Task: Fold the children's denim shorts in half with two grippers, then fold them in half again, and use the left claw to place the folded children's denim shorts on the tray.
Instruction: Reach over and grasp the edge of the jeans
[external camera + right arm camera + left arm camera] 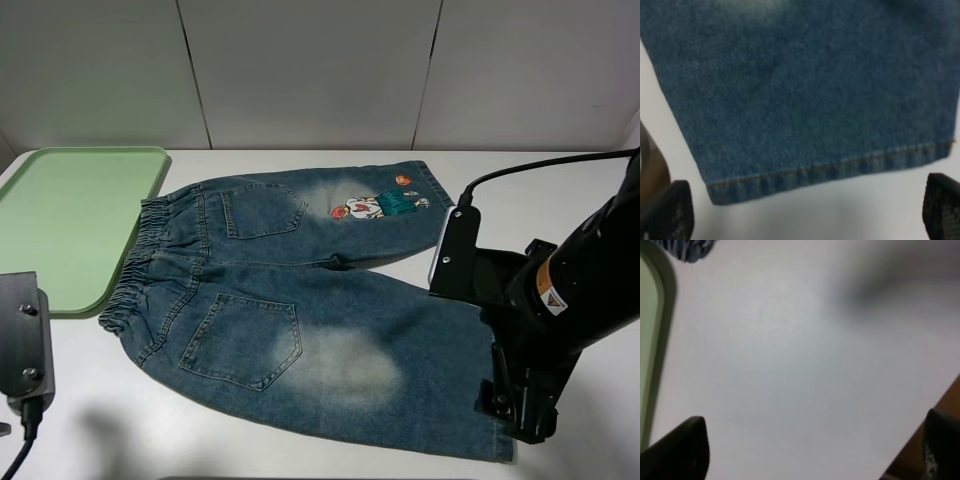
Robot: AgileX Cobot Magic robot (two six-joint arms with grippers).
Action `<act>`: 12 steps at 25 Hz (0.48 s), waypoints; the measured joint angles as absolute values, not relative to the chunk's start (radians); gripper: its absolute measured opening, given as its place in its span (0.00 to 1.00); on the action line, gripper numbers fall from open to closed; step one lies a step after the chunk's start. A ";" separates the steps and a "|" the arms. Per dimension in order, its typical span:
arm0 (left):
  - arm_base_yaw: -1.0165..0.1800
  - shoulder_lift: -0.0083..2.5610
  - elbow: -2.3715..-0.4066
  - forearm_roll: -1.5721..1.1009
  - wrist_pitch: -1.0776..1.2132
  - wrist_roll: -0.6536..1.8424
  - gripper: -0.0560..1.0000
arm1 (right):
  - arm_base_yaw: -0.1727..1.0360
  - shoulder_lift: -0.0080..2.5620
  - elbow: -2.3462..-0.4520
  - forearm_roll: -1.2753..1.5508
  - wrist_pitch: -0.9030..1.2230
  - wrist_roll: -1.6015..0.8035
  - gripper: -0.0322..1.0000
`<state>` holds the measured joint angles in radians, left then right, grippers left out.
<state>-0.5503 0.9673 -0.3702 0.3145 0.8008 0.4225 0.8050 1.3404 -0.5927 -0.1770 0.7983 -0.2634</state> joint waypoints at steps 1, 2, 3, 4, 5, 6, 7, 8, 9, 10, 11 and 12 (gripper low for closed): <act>-0.550 0.967 -0.365 0.326 0.796 0.423 0.85 | 0.805 1.352 -0.593 -0.173 0.789 -0.276 0.70; -0.550 0.967 -0.363 0.332 0.794 0.423 0.85 | 0.805 1.363 -0.593 -0.170 0.781 -0.285 0.70; -0.550 0.967 -0.362 0.336 0.791 0.423 0.85 | 0.805 1.372 -0.593 -0.167 0.775 -0.292 0.70; -0.550 0.967 -0.362 0.338 0.786 0.423 0.85 | 0.805 1.380 -0.593 -0.165 0.768 -0.297 0.70; -0.550 0.967 -0.362 0.339 0.784 0.423 0.85 | 0.805 1.386 -0.593 -0.164 0.757 -0.303 0.70; -0.550 0.967 -0.362 0.340 0.784 0.423 0.85 | 0.805 1.393 -0.591 -0.164 0.743 -0.311 0.70; -0.550 0.967 -0.362 0.341 0.783 0.423 0.85 | 0.805 1.394 -0.584 -0.164 0.727 -0.321 0.70; -0.550 0.967 -0.362 0.341 0.783 0.423 0.85 | 0.805 1.395 -0.567 -0.165 0.702 -0.334 0.70; -0.550 0.967 -0.362 0.341 0.783 0.423 0.85 | 0.805 1.396 -0.549 -0.166 0.682 -0.346 0.70; -0.550 0.967 -0.362 0.341 0.783 0.423 0.85 | 0.805 1.396 -0.525 -0.169 0.667 -0.357 0.70; -0.550 0.967 -0.362 0.341 0.783 0.423 0.85 | 0.805 1.396 -0.500 -0.174 0.654 -0.364 0.70; -0.550 0.967 -0.362 0.341 0.783 0.423 0.85 | 0.805 1.396 -0.476 -0.180 0.638 -0.372 0.70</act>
<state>-0.5503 0.9673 -0.3617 0.3411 0.7829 0.4225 0.8050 1.3959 -0.4762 -0.1805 0.6385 -0.3718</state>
